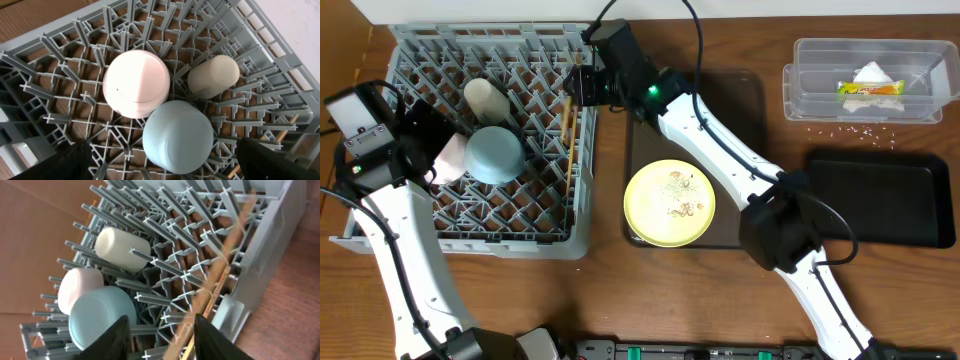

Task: Sort waste into correct bins and load items into the dishwasher
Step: 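Carry the second chopstick left and place it into the rack, then move the right gripper to the yellow plate rim and grasp it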

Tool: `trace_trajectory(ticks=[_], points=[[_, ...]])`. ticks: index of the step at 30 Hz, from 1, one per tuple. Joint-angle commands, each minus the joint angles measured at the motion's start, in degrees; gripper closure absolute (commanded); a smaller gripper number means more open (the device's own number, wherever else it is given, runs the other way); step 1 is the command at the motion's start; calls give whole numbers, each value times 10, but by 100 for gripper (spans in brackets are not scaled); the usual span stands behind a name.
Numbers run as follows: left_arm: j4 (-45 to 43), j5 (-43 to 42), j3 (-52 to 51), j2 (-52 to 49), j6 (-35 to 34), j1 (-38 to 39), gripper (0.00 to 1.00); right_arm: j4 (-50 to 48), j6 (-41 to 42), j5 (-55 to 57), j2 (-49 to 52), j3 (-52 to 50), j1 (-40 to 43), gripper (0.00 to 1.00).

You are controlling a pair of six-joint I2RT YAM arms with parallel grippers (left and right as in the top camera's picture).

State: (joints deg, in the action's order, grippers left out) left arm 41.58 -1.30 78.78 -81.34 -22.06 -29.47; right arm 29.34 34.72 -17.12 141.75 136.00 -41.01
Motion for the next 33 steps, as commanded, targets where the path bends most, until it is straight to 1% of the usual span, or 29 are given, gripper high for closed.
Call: trace_trajectory(ticks=[1, 3, 4, 8, 11, 13, 15, 16, 17, 20, 23, 26, 30, 32, 33], points=[[0, 5, 3, -3, 3, -1, 7, 2, -34, 2, -12, 1, 3, 41], [0, 5, 3, -3, 3, -1, 7, 5, -51, 2, -26, 1, 14, 26], [0, 5, 3, -3, 3, -1, 6, 10, -58, 4, -33, 1, 20, 21], [0, 5, 3, -3, 3, -1, 7, 59, -88, 17, -69, 1, 53, 18], [0, 5, 3, -3, 3, -1, 6, 116, -111, 19, -91, 1, 85, 16], [0, 5, 3, -3, 3, -1, 6, 161, -125, 19, -101, 1, 108, 11], [0, 5, 3, -3, 3, -1, 6, 201, -133, 18, -104, 1, 127, 2], [0, 5, 3, -3, 3, -1, 6, 223, -139, 10, -106, 1, 139, 1], [0, 5, 3, -3, 3, -1, 6, 243, -144, -1, -106, 1, 147, 1], [0, 5, 3, -3, 3, -1, 6, 328, -206, -33, -105, 1, 168, 1], [0, 5, 3, -3, 3, -1, 6, 412, -297, -28, -105, 0, 172, 2], [0, 5, 3, -3, 3, -1, 7, 469, -323, 9, -105, 0, 164, 11], [0, 5, 3, -3, 3, -1, 6, 509, -325, 93, -103, -6, 148, 29], [0, 5, 3, -3, 3, -1, 6, 511, -325, 129, -103, -22, 139, 33], [0, 5, 3, -3, 3, -1, 6, 508, -325, 139, -103, -36, 135, 34]])
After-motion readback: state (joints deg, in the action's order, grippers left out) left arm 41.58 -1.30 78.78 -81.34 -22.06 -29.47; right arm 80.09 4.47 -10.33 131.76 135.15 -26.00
